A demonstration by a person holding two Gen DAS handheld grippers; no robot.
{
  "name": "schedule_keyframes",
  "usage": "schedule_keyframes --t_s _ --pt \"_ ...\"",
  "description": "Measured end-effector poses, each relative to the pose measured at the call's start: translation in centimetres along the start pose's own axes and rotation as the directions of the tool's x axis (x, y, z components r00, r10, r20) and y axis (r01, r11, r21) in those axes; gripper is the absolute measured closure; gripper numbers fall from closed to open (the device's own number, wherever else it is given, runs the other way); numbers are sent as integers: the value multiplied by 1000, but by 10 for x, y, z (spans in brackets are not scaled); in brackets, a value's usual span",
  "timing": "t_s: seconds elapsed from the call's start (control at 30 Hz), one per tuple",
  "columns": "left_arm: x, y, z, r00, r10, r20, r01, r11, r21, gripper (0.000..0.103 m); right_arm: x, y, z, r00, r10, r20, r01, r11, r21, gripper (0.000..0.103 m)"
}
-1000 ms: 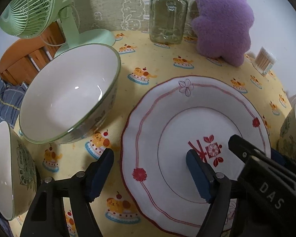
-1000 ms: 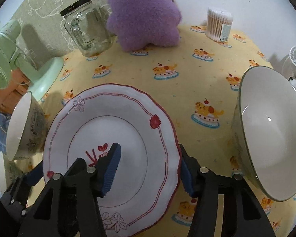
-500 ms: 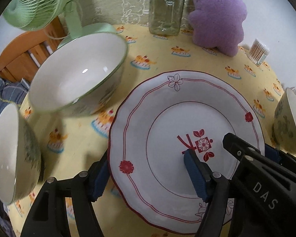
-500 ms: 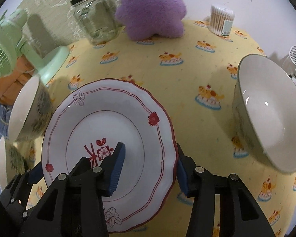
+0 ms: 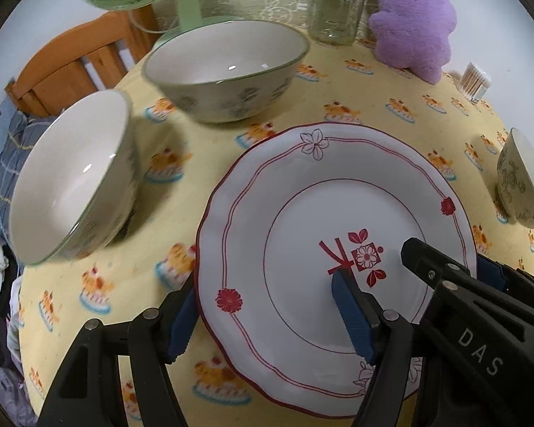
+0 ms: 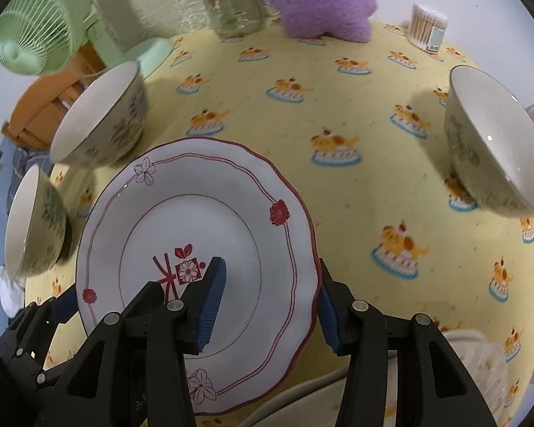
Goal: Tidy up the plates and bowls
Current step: 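Grip the rim of the red-rimmed plate with both tools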
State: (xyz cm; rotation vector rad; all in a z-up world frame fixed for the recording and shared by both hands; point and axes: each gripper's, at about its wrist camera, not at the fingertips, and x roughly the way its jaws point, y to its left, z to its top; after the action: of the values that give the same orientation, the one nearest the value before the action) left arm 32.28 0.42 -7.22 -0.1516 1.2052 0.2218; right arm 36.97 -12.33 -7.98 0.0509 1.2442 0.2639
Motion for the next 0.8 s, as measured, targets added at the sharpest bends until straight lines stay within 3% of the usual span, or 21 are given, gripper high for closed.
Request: schedule_keyframes --t_s 0.33,0.5,0.8 --pt "0 14 2 1000 -8 7 8 1000 -12 38 5 7 7 1000 7 -6 -7 999 -53 51" --pt "3 22 12 1000 -11 24 12 999 -30 46 9 7 17 1000 -9 10 10 998 -70 60" --pt "5 25 22 1000 -13 -9 13 999 -41 46 9 8 20 1000 -7 -5 6 998 -60 59"
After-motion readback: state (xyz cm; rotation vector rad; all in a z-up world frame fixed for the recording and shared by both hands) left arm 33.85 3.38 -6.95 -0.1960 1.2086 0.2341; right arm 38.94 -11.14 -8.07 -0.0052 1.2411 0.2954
